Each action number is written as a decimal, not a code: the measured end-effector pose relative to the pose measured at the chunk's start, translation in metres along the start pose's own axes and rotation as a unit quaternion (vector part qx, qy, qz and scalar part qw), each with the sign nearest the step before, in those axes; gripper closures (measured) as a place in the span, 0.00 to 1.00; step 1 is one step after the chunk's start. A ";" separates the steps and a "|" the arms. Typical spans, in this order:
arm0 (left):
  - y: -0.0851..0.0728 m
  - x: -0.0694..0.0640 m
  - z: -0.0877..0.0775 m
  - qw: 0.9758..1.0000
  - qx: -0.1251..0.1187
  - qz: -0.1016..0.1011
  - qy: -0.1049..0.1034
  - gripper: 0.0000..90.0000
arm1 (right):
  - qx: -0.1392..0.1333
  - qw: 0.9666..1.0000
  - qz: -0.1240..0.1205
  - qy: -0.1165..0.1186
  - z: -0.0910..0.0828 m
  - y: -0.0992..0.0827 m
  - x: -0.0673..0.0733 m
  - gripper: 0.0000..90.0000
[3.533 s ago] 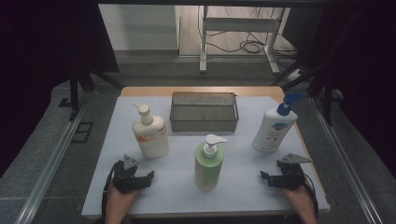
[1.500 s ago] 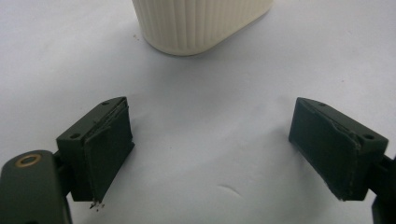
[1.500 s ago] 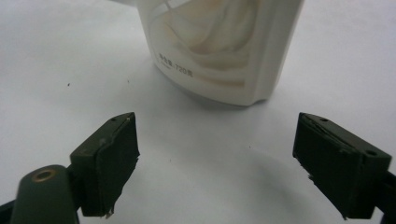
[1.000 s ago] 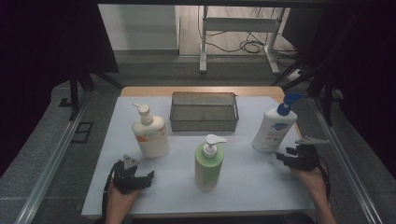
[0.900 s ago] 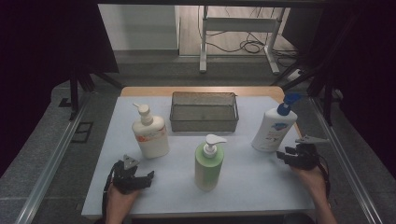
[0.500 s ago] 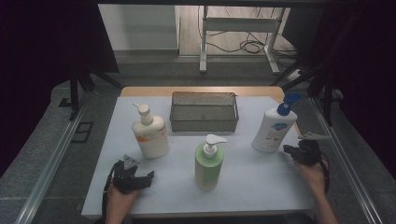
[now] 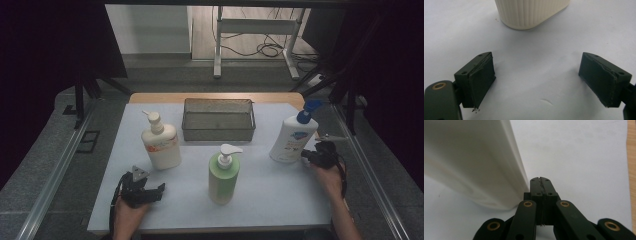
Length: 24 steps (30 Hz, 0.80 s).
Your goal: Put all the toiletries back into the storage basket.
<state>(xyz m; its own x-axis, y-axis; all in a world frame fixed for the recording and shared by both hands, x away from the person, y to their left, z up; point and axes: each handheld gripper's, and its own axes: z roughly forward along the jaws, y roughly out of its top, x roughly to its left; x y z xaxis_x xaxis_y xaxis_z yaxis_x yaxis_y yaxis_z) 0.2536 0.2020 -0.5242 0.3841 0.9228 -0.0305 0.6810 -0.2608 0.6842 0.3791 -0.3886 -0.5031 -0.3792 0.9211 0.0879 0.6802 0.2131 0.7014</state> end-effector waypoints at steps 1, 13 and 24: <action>0.000 0.000 0.000 1.000 0.000 0.000 0.000 0.14 | 0.000 1.000 0.000 0.000 0.000 0.000 0.000 1.00; 0.000 0.000 0.000 1.000 0.000 0.000 0.000 0.14 | -0.005 1.000 0.005 0.027 0.011 0.014 -0.007 0.98; 0.000 0.000 0.000 1.000 0.000 0.000 -0.001 0.14 | 0.004 0.999 0.001 0.045 0.014 0.011 -0.006 0.99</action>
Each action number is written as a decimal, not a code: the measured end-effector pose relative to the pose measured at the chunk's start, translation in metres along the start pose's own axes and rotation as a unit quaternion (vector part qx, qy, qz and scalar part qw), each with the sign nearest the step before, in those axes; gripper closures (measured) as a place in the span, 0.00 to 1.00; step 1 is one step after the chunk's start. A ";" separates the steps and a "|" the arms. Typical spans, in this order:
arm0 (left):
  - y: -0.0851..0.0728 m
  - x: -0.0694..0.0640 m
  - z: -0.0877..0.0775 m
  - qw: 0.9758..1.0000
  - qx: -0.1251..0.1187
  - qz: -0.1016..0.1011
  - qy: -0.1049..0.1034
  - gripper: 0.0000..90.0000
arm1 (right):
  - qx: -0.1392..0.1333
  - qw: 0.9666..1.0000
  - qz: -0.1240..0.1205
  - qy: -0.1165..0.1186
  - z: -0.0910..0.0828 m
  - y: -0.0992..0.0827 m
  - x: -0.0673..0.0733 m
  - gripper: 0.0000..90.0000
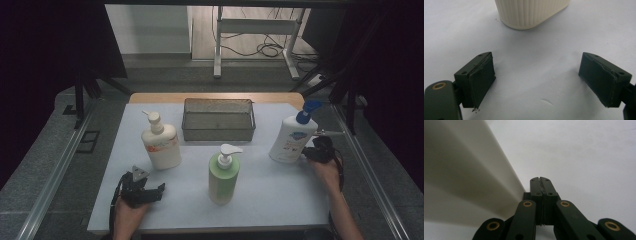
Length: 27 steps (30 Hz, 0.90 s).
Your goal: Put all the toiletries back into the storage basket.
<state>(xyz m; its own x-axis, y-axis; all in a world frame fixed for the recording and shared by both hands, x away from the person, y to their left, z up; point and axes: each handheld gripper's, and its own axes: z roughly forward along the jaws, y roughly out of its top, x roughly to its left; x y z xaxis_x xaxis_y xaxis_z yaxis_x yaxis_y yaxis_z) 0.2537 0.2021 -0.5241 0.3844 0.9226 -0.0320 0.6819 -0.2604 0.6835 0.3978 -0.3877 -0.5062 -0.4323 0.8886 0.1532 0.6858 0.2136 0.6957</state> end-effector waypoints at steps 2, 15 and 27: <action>0.000 0.000 0.000 1.000 0.000 0.000 0.000 0.14 | 0.000 1.000 -0.001 0.000 0.000 -0.001 0.001 0.99; 0.000 0.000 0.000 1.000 0.000 0.000 0.000 0.14 | 0.006 1.000 -0.016 0.011 -0.002 -0.010 0.009 0.99; 0.000 0.000 0.000 1.000 0.000 0.000 0.000 0.14 | 0.010 0.999 -0.029 0.021 -0.004 -0.015 0.021 0.97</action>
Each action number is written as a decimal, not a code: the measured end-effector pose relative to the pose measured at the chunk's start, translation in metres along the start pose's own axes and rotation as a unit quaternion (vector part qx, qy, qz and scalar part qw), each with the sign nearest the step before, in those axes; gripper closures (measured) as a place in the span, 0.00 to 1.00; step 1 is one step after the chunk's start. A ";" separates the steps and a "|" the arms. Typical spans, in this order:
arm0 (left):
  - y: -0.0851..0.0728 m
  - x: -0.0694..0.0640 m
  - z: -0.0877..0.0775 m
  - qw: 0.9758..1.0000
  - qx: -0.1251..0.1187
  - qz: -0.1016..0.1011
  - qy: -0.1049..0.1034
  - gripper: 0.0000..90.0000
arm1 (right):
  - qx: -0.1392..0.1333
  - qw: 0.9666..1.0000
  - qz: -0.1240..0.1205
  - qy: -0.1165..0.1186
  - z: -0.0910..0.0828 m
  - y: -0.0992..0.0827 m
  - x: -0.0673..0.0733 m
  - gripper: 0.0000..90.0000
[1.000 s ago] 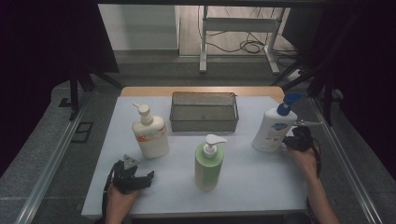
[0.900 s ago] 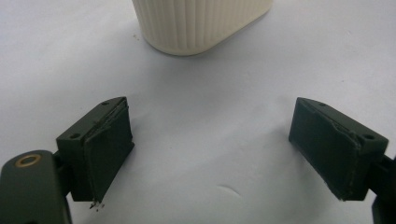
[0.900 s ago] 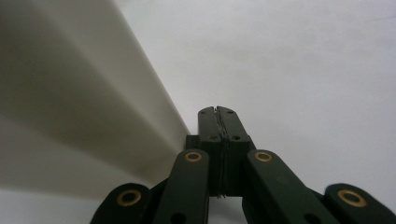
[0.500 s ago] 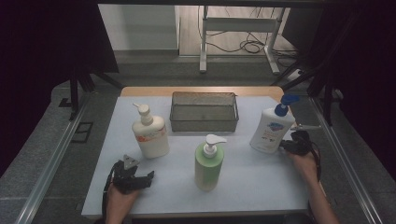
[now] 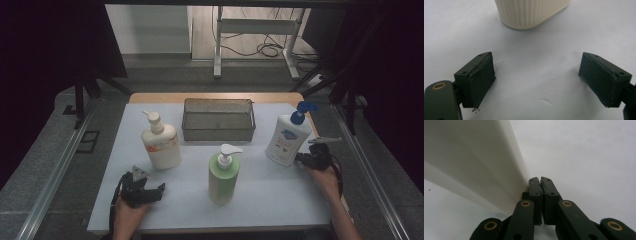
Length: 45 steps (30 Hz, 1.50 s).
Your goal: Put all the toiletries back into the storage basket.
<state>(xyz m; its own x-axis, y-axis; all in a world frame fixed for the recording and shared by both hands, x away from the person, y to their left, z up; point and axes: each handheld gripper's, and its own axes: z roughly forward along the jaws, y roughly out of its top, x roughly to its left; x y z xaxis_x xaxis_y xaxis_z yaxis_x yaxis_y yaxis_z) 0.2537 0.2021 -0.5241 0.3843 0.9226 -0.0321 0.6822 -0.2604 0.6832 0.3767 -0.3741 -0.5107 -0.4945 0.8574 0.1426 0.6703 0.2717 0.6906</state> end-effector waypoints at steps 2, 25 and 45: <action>0.000 0.000 0.000 1.000 0.000 0.000 0.000 0.14 | 0.000 1.000 -0.005 0.003 0.000 -0.001 0.002 0.96; 0.000 0.000 0.000 1.000 0.001 0.000 0.000 0.14 | 0.002 1.000 -0.026 0.004 -0.002 -0.007 0.025 0.94; 0.000 0.000 0.000 1.000 0.000 0.000 0.001 0.14 | -0.021 0.999 -0.037 -0.010 -0.043 -0.013 0.038 0.65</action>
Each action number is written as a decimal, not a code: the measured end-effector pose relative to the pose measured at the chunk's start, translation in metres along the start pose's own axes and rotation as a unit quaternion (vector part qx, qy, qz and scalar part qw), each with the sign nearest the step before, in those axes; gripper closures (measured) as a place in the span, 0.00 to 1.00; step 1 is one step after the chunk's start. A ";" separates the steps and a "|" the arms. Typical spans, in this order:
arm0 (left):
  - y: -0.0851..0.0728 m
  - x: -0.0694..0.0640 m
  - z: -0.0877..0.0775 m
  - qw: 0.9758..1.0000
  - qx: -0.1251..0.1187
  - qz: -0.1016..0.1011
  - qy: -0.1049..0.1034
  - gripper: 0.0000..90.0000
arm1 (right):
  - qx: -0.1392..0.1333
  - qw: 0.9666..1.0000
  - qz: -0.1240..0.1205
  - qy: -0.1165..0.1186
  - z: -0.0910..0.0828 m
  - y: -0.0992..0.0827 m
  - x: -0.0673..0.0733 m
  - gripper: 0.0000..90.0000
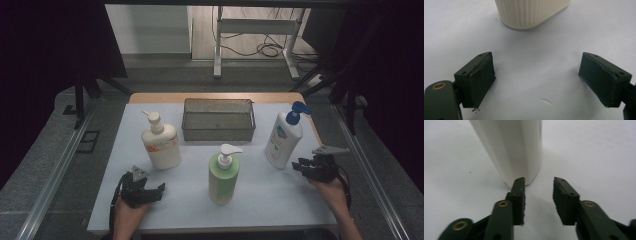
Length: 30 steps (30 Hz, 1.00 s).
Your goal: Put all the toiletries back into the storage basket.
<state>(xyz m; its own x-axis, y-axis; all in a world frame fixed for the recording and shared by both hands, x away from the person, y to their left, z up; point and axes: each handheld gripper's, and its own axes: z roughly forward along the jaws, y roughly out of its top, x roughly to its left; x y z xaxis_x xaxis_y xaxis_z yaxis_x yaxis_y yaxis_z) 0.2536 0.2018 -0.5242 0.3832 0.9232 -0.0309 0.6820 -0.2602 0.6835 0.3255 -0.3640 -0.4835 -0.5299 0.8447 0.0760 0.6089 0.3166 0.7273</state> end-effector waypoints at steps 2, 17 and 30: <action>0.000 0.000 0.000 1.000 0.000 0.000 0.000 0.14 | -0.005 1.000 -0.002 0.003 -0.005 0.002 0.003 0.63; 0.000 0.000 0.000 1.000 -0.001 0.002 0.002 0.14 | -0.030 0.999 -0.013 0.007 -0.034 0.026 0.023 0.38; -0.001 0.000 0.000 1.000 -0.002 0.002 0.001 0.14 | -0.041 0.999 -0.028 0.001 -0.029 0.048 0.032 0.22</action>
<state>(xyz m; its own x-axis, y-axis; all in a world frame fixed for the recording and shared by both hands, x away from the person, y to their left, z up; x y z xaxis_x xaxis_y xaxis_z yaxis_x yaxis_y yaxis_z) 0.2531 0.2018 -0.5244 0.3839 0.9230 -0.0262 0.6786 -0.2628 0.6859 0.3209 -0.3341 -0.4264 -0.5621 0.8263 0.0348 0.5280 0.3261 0.7841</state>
